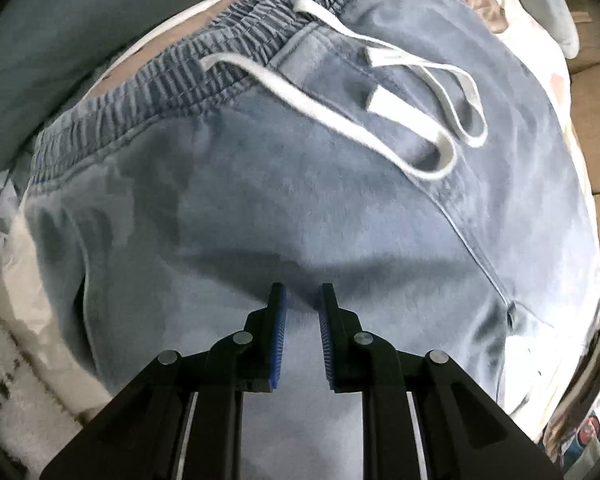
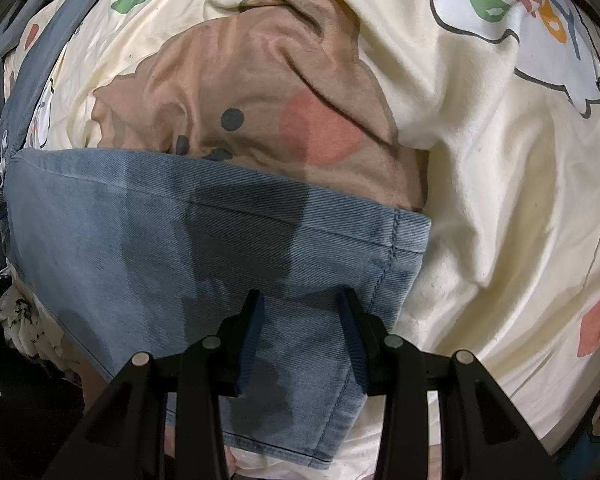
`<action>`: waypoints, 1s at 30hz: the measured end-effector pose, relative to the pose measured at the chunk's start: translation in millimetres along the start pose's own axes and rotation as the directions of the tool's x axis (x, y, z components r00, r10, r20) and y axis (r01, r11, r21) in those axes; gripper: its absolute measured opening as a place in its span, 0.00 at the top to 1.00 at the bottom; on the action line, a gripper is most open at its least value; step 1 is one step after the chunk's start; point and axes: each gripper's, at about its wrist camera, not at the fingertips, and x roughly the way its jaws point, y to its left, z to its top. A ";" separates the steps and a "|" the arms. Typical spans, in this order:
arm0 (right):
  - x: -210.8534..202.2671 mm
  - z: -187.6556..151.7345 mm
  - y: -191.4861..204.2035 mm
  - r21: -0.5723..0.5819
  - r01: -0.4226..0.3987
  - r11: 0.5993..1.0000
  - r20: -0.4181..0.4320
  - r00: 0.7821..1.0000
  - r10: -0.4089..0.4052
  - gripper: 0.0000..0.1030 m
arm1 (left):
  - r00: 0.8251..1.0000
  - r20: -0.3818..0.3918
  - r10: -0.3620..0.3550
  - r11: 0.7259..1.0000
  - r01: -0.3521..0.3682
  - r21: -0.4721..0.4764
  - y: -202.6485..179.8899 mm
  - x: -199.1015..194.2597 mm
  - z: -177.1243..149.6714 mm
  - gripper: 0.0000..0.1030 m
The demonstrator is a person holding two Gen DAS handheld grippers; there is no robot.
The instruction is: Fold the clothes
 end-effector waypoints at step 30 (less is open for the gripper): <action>-55.2 63.8 38.5 -0.062 -0.014 0.998 0.083 0.996 0.019 0.64 | 0.981 0.192 -0.009 0.998 0.021 -0.065 -2.3 -135.7 51.6 0.80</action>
